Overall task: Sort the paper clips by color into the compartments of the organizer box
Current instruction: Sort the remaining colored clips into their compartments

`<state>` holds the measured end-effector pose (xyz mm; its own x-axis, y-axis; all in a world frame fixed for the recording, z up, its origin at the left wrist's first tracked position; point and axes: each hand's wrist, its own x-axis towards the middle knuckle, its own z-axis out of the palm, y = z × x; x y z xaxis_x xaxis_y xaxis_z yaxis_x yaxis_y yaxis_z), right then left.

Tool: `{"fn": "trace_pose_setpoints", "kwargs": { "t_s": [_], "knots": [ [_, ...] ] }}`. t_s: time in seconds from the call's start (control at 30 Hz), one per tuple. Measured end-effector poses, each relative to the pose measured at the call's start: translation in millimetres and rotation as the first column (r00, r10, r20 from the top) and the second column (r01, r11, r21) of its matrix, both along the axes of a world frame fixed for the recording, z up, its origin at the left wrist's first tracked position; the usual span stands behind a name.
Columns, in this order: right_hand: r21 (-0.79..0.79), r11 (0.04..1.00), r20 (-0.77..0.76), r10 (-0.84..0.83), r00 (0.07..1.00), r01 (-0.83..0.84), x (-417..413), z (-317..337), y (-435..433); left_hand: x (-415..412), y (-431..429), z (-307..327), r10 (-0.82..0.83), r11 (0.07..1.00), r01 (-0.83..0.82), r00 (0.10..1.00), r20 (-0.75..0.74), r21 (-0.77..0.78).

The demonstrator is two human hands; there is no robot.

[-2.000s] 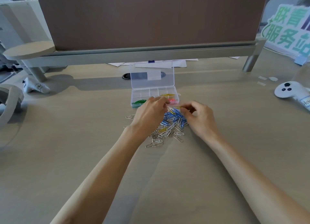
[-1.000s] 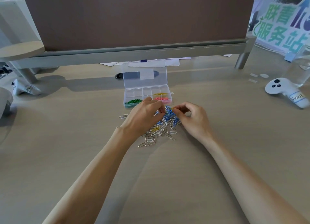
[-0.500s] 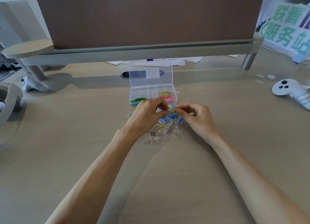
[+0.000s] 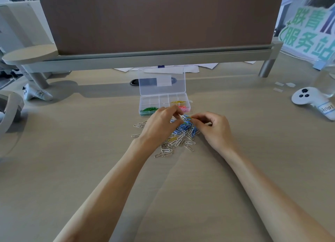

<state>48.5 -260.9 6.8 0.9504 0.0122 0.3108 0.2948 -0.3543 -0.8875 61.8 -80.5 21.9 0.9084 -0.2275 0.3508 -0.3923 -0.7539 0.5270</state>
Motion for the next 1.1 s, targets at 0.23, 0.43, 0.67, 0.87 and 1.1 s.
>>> {"fn": "trace_pose_setpoints", "kwargs": {
  "t_s": [0.23,0.43,0.67,0.87,1.1],
  "knots": [
    [0.111,0.991,-0.027,-0.072,0.997,0.074,0.5,0.4,-3.5,12.0,-10.1,-0.4,-0.003,0.96,-0.001,1.0,0.014,0.281],
    [0.119,0.988,-0.051,-0.091,0.995,0.097,2.6,0.3,-2.4,14.6,-14.6,7.2,-0.024,0.915,0.017,1.0,0.013,0.404],
    [0.138,0.985,-0.059,-0.099,0.993,0.107,1.2,0.4,-2.7,28.0,-24.1,24.1,-0.044,0.824,0.114,0.989,-0.139,0.555],
    [0.138,0.982,-0.081,-0.122,0.989,0.132,1.8,-0.7,-2.6,41.7,-27.9,30.6,0.004,0.787,0.187,0.951,-0.309,0.588],
    [0.138,0.981,-0.081,-0.126,0.989,0.136,2.9,-1.9,-2.9,42.1,-25.2,30.9,-0.011,0.812,0.222,0.93,-0.366,0.539]
  ]
}}
